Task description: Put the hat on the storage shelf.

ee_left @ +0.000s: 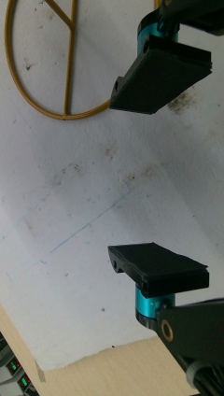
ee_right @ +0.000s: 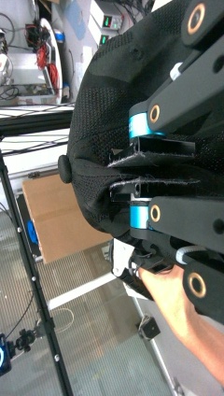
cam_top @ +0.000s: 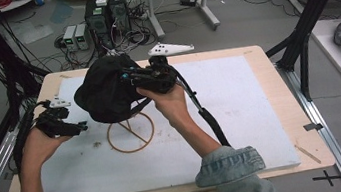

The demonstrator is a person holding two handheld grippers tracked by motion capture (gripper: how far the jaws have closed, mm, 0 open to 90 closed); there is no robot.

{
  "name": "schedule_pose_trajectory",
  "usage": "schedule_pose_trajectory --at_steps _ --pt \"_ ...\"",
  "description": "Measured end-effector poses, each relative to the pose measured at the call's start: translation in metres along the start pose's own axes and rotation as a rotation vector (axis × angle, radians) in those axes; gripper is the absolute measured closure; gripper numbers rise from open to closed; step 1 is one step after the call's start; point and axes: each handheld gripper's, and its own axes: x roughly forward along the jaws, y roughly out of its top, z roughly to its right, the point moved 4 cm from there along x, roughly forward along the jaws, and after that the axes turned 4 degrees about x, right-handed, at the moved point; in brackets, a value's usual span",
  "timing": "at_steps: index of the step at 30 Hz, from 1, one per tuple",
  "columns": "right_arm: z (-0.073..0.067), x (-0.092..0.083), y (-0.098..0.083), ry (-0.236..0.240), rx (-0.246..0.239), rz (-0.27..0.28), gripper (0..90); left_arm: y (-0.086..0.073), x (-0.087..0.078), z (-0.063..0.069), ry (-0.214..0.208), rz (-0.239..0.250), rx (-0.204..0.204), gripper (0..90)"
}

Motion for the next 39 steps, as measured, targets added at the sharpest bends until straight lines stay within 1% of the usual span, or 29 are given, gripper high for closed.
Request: schedule_pose_trajectory --at_steps 7,9,11,12,13,14,19,20,21,22,23,25,26,27,28,29,30,32,33,34,35,36,37,38,39 --pt "-0.001 -0.006 -0.006 -0.006 -0.023 -0.003 82.2 0.000 0.000 0.001 -0.003 0.001 0.001 25.0" --pt "-0.003 -0.009 -0.005 -0.022 -0.058 -0.006 79.7 0.000 0.000 0.001 -0.002 0.001 0.002 25.0" --pt "-0.003 -0.010 -0.005 -0.020 -0.066 -0.004 78.9 0.000 0.000 0.000 -0.002 0.000 0.002 25.0" --pt "-0.005 -0.012 -0.004 -0.034 -0.086 -0.007 78.3 0.000 0.000 0.000 -0.001 -0.002 0.002 25.0" --pt "-0.005 -0.012 -0.004 -0.034 -0.086 -0.007 78.3 0.000 0.001 0.000 -0.002 -0.001 0.000 25.0" --pt "-0.005 -0.013 -0.004 -0.038 -0.097 -0.009 76.4 0.000 0.001 0.000 0.000 -0.002 0.001 25.0" --pt "-0.004 -0.014 -0.005 -0.049 -0.107 -0.022 73.2 -0.001 0.001 0.000 0.001 -0.002 -0.001 25.0" --pt "-0.003 -0.015 -0.006 -0.055 -0.112 -0.026 70.8 -0.001 0.002 0.000 0.001 -0.002 0.001 25.0" --pt "-0.003 -0.015 -0.006 -0.065 -0.116 -0.027 70.3 -0.001 0.002 0.000 0.001 -0.002 0.001 25.0" --pt "-0.003 -0.016 -0.006 -0.069 -0.127 -0.025 68.6 0.000 0.002 0.000 0.001 -0.002 -0.002 25.0" --pt "-0.003 -0.018 -0.005 -0.070 -0.126 -0.020 66.9 0.000 0.002 0.000 0.002 -0.003 -0.002 25.0" --pt "-0.003 -0.020 -0.004 -0.074 -0.132 -0.011 66.1 0.000 0.002 0.000 0.000 -0.002 0.001 25.0" --pt "-0.002 -0.024 -0.002 -0.080 -0.134 -0.002 62.6 0.000 0.002 0.000 -0.001 -0.003 0.001 25.0" --pt "-0.002 -0.024 -0.002 -0.080 -0.134 -0.002 62.6 0.000 0.002 0.000 0.001 -0.004 0.002 25.0" --pt "0.002 -0.028 0.000 -0.100 -0.135 0.013 54.5 0.001 0.003 0.000 0.000 -0.007 0.003 25.0" --pt "0.002 -0.028 0.000 -0.100 -0.135 0.013 54.5 0.001 0.003 0.000 0.002 -0.004 0.002 25.0" --pt "0.007 -0.034 0.002 -0.140 -0.134 0.023 46.8 0.001 0.003 0.001 -0.001 -0.006 0.001 25.0" --pt "0.015 -0.041 0.004 -0.185 -0.129 0.031 41.5 0.002 0.003 0.001 -0.002 -0.005 0.009 25.0" --pt "0.015 -0.041 0.004 -0.185 -0.129 0.031 41.5 0.003 0.004 0.002 -0.001 -0.003 0.007 25.0" --pt "0.017 -0.043 0.004 -0.199 -0.127 0.031 38.5 0.004 0.004 0.002 -0.001 -0.005 0.011 25.0" --pt "0.022 -0.047 0.005 -0.225 -0.119 0.034 35.2 0.004 0.004 0.002 -0.002 -0.006 0.012 25.0" --pt "0.032 -0.054 0.005 -0.282 -0.128 0.032 29.8 0.005 0.005 0.002 0.000 -0.006 0.011 24.9" --pt "0.037 -0.059 0.005 -0.316 -0.135 0.031 25.8 0.006 0.005 0.003 -0.003 -0.006 0.018 24.9" --pt "0.042 -0.063 0.005 -0.354 -0.138 0.029 20.9 0.007 0.006 0.003 -0.003 -0.005 0.017 24.9" --pt "0.042 -0.063 0.005 -0.354 -0.138 0.029 20.9 0.007 0.006 0.003 -0.003 -0.005 0.017 24.9"
